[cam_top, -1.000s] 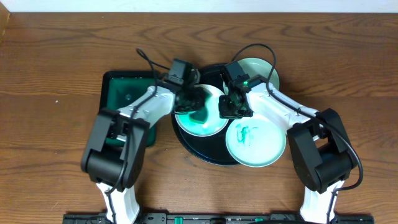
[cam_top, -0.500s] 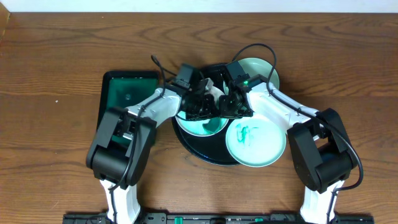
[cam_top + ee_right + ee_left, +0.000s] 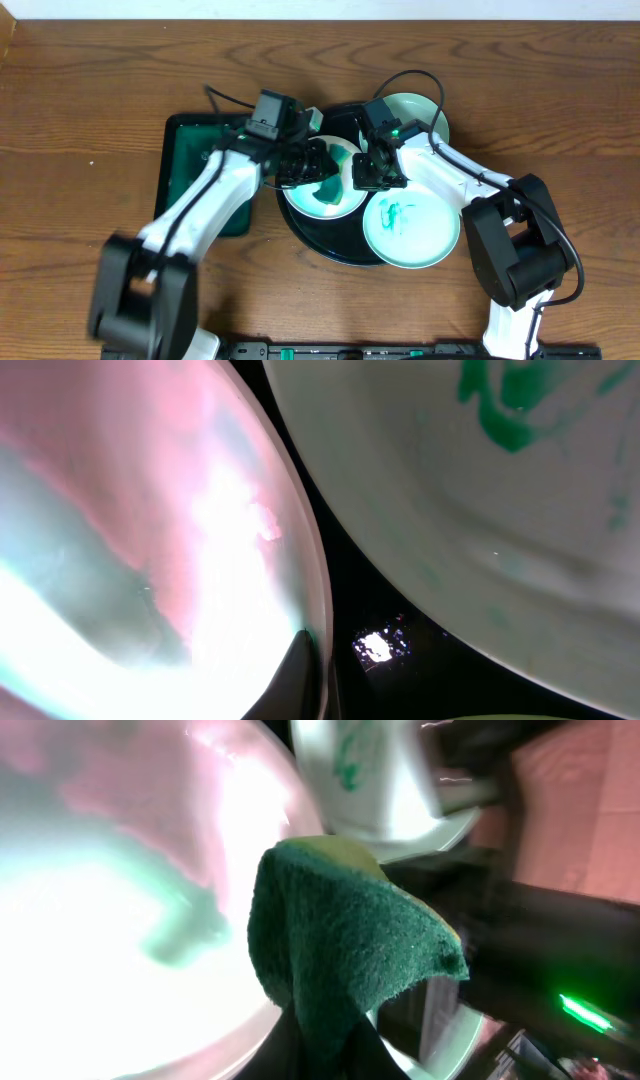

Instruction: Clean dirty plates on tray and stack at the side

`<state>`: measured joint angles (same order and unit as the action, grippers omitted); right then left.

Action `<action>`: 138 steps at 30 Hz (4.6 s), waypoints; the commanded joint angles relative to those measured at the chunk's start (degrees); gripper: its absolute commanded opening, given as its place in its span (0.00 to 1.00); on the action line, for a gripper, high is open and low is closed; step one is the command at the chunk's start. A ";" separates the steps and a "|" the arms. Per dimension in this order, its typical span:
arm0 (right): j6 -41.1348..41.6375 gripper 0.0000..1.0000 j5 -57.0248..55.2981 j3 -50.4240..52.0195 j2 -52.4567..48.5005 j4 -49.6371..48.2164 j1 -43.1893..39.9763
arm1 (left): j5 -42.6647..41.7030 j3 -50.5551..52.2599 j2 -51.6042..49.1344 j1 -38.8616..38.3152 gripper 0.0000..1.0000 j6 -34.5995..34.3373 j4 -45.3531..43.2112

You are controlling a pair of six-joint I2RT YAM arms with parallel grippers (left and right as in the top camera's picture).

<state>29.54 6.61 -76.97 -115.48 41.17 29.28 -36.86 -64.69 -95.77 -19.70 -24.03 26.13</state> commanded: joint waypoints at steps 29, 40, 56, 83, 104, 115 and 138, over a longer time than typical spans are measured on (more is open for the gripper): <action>-13.29 0.01 -6.75 0.94 5.01 -5.68 6.67 | 34.77 0.04 10.08 17.51 0.07 -0.87 23.10; -15.93 0.01 -14.95 0.94 11.13 -4.33 7.26 | 34.77 0.04 10.03 17.51 0.07 -0.87 23.10; -24.33 0.01 -32.59 0.94 22.67 -1.29 7.26 | 34.80 0.07 10.03 17.51 0.07 -0.87 23.06; -52.19 0.01 -75.89 0.94 25.11 -1.11 26.75 | 34.82 0.07 10.03 17.51 0.07 -0.68 23.08; -58.55 0.01 -88.30 0.94 25.11 -1.36 32.35 | 34.82 0.07 10.03 17.51 0.07 -0.68 23.08; -65.40 0.01 -88.89 0.94 25.09 -5.31 34.77 | 34.82 0.07 10.03 17.51 0.07 -0.68 23.06; -68.94 0.01 -91.17 0.94 23.71 -10.54 35.87 | 34.82 0.13 10.03 17.51 0.07 -0.46 23.02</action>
<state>-40.21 -83.46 -76.23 -91.74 30.57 64.71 -2.96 -64.69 -85.19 -2.35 -24.62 49.06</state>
